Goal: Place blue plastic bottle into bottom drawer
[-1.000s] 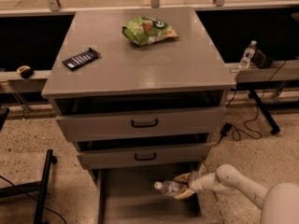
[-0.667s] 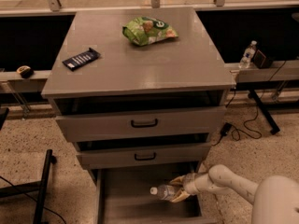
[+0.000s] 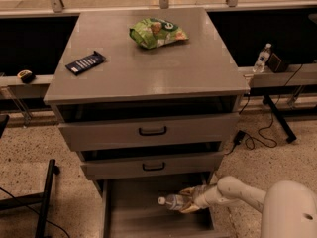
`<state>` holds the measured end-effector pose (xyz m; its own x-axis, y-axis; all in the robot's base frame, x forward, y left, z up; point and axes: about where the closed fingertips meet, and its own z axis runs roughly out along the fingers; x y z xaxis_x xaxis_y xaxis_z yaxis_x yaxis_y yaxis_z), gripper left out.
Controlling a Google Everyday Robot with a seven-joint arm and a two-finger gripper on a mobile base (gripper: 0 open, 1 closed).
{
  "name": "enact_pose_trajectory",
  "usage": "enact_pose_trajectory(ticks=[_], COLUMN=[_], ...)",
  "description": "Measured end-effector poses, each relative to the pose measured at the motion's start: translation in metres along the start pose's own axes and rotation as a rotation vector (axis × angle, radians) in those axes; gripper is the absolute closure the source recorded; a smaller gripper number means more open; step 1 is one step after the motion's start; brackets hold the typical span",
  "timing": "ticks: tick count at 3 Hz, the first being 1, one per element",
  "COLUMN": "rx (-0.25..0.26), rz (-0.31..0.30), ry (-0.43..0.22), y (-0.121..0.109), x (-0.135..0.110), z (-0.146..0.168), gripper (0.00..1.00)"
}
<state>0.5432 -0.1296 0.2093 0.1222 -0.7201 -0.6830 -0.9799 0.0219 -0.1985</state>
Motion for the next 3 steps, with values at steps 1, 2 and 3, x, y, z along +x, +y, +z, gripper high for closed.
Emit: enact_pose_trajectory(ticks=[1, 2, 3], rx=[0.0, 0.0, 0.0], rz=[0.0, 0.0, 0.0], ry=[0.0, 0.0, 0.0], y=[0.0, 0.0001, 0.0001], x=[0.0, -0.0001, -0.0001], z=[0.0, 0.0002, 0.0002], gripper=[0.04, 0.0, 0.0])
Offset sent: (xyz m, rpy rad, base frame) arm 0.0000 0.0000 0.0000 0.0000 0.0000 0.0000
